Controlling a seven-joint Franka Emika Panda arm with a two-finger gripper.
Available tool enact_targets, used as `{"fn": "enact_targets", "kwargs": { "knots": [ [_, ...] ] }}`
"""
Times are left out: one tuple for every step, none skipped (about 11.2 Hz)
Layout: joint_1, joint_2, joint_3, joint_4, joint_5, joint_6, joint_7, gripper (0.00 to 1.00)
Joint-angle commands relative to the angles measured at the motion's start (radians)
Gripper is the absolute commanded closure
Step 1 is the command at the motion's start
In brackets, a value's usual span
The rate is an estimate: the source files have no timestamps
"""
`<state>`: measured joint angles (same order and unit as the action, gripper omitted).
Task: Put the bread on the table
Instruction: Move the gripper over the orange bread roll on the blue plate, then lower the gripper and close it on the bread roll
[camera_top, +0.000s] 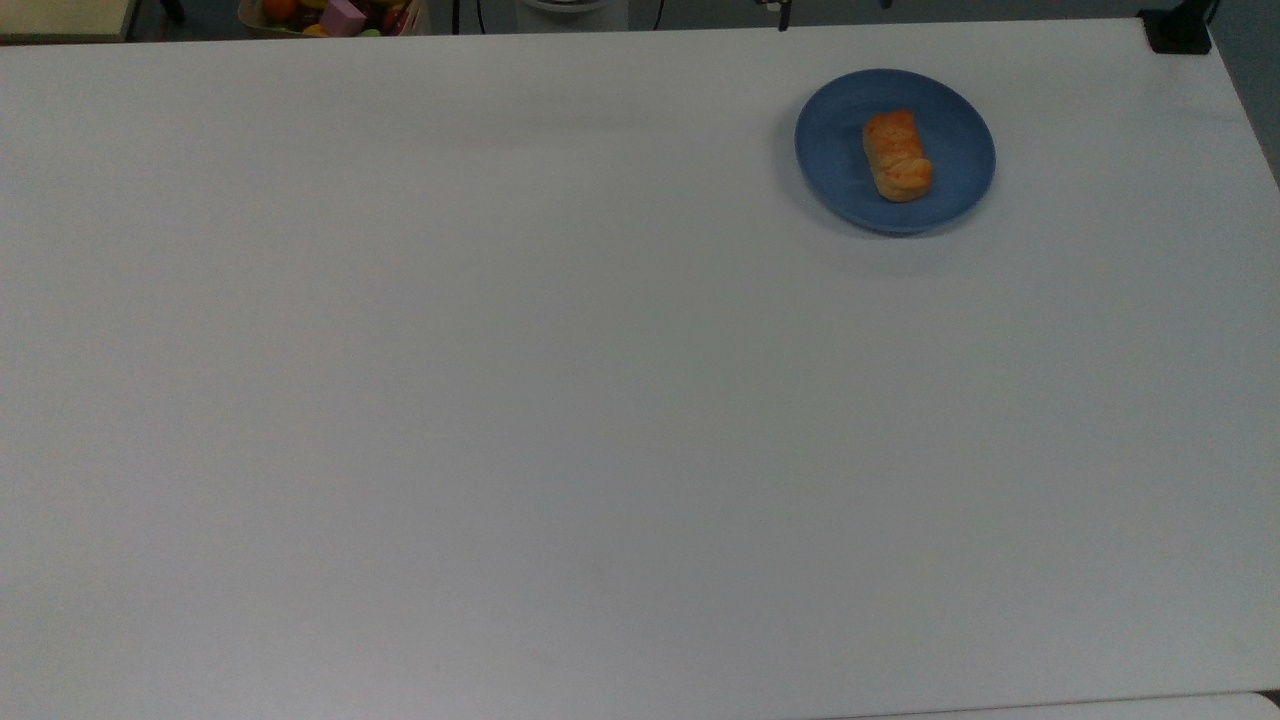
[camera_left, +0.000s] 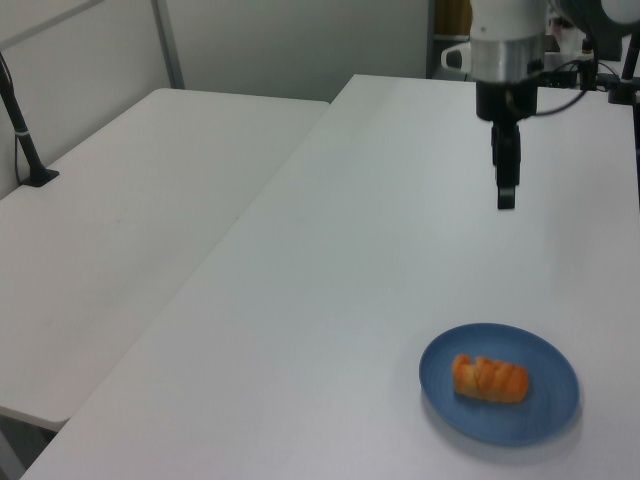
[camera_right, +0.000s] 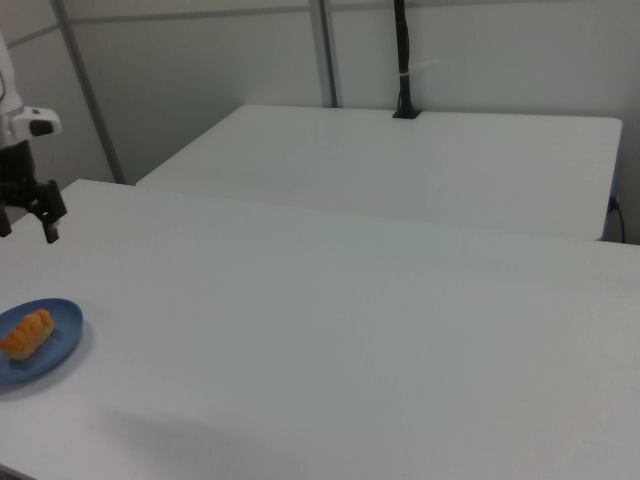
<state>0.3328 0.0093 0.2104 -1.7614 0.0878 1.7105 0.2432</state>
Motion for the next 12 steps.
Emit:
{"fn": "enact_targets", "kwargs": {
  "knots": [
    [0.063,0.056,0.014,-0.029,0.015,0.102,0.095,0.00],
    [0.092,0.073,0.014,-0.050,0.015,0.148,0.123,0.00],
    [0.107,0.087,0.015,-0.081,0.014,0.205,0.139,0.00],
    [0.135,0.118,0.017,-0.092,0.013,0.240,0.140,0.00],
    [0.150,0.139,0.017,-0.110,0.012,0.265,0.140,0.00],
    [0.170,0.149,0.017,-0.131,0.012,0.302,0.143,0.00],
    [0.198,0.152,0.017,-0.165,0.000,0.348,0.171,0.00],
    [0.219,0.161,0.015,-0.196,-0.005,0.404,0.206,0.00],
    [0.235,0.182,0.014,-0.211,-0.009,0.435,0.221,0.00],
    [0.239,0.210,0.014,-0.210,-0.025,0.451,0.240,0.00],
    [0.239,0.231,0.014,-0.208,-0.039,0.480,0.255,0.00],
    [0.238,0.247,0.012,-0.210,-0.057,0.498,0.275,0.00]
  ]
}}
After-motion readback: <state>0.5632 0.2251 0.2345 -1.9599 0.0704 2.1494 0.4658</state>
